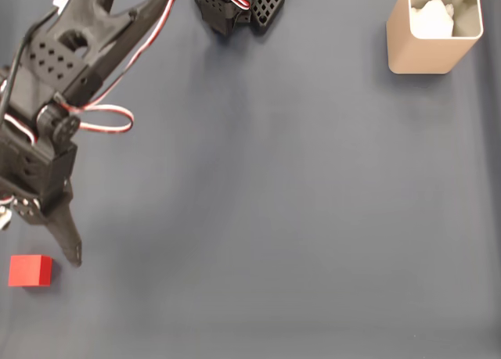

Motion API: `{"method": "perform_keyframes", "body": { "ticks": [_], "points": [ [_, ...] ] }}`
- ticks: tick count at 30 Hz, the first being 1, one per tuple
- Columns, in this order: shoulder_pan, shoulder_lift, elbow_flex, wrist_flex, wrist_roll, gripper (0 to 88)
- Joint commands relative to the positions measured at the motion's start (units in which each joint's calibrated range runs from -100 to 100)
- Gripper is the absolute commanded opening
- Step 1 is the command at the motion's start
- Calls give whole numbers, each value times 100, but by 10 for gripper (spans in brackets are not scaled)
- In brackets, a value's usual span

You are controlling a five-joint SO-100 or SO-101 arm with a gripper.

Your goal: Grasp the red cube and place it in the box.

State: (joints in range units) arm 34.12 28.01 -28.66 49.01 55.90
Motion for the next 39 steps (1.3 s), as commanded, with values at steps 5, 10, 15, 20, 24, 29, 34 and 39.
{"method": "perform_keyframes", "body": {
  "ticks": [5, 10, 15, 20, 24, 29, 34, 39],
  "points": [
    [4, 683, -1285, -7, -107, 400],
    [-18, 1177, -1778, -7, -93, 402],
    [-25, 1723, -2389, -64, -44, 404],
    [-32, 2182, -2955, -32, -29, 404],
    [-32, 2676, -3448, -32, -54, 404],
    [32, 2823, -3539, -40, -54, 404],
    [82, 3040, -3731, -122, -24, 404],
    [110, 3170, -3849, -155, -29, 404]
  ]
}}
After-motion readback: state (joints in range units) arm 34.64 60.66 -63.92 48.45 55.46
